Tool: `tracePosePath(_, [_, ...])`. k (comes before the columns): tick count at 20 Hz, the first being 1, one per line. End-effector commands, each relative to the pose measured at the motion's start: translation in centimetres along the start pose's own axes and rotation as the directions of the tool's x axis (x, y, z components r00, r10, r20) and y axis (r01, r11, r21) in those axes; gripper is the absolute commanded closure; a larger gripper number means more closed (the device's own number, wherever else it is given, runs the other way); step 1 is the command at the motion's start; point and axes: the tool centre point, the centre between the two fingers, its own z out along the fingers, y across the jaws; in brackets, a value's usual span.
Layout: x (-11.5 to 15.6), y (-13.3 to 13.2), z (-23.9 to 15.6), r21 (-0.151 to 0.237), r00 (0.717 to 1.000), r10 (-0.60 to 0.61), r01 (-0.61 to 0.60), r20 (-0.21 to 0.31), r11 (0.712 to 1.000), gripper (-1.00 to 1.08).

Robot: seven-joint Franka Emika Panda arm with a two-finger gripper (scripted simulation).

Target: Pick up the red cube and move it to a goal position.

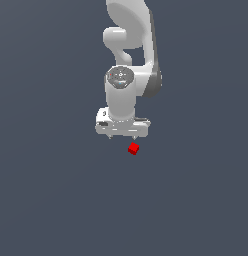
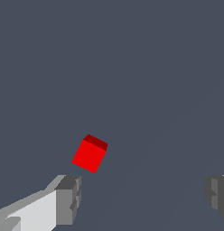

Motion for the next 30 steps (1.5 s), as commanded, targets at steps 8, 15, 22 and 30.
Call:
tracePosePath(8, [-0.2, -0.3, 0.8, 0.001, 1.0, 0.03, -0.03, -0.003, 1.0, -0.92])
tracePosePath(15, [-0.8, -1.3, 3.3, 0.003, 0.993, 0.119, -0.119, -0.01, 0.993, -0.92])
tracePosePath(22, [-1.5, -3.0, 7.4, 0.007, 0.965, 0.263, -0.263, -0.023, 0.965, -0.92])
tracePosePath(30, [-1.7, -4.7, 11.2, 0.014, 0.919, 0.392, -0.391, -0.033, 0.92, -0.92])
